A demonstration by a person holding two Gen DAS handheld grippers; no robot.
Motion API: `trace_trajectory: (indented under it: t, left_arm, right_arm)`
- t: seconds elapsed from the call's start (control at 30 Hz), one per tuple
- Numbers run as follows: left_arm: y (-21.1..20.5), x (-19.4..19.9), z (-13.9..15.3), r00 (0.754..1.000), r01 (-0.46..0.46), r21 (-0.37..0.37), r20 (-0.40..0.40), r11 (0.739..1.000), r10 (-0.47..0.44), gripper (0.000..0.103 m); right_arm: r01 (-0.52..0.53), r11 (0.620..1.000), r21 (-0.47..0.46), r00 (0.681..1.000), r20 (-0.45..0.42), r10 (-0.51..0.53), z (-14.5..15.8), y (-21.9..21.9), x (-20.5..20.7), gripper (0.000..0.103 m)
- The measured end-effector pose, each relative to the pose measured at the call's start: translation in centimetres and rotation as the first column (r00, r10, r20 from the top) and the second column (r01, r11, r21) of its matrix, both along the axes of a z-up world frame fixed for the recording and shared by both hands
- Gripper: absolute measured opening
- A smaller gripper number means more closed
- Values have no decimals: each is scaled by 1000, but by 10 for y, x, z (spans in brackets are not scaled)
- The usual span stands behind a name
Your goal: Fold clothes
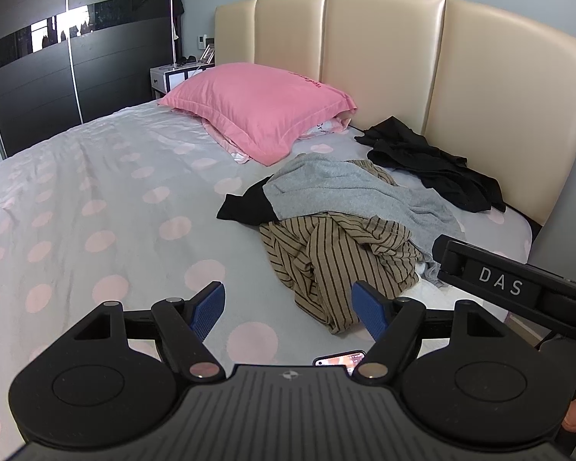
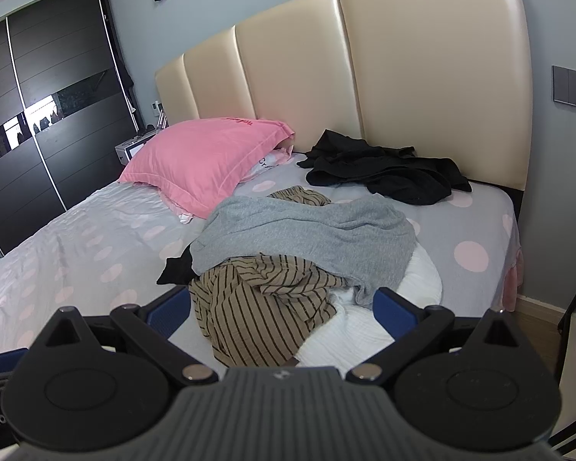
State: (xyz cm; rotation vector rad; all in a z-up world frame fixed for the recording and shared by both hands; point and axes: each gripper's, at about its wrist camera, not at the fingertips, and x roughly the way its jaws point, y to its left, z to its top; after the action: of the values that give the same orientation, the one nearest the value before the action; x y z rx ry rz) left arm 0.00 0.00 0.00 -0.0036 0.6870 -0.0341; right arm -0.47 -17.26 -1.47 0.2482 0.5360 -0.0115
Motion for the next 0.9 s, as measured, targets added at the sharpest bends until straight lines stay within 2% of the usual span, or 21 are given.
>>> trace_trajectory:
  t: [0.17, 0.23, 0.43, 0.9]
  left_arm:
    - [1, 2, 0, 1000, -4, -1, -10, 1000, 4, 72]
    - [-2, 18, 0, 1000, -4, -1, -13, 1000, 4, 72]
    - [0, 0, -1, 1000, -5, 1, 5, 1000, 5, 72]
    - [1, 2, -3, 1000, -5, 1, -9, 1000, 5, 72]
  right_arm:
    - [-1, 1000, -1, 1000, 0, 1, 0, -1, 0, 102]
    - [-1, 1000, -1, 1000, 0, 1, -1, -1, -1, 102]
    - [-4, 1000, -5, 1000, 1, 4, -1, -1, -1, 102]
    - [-7, 1000, -13, 1000, 0, 7, -1, 2, 0, 102]
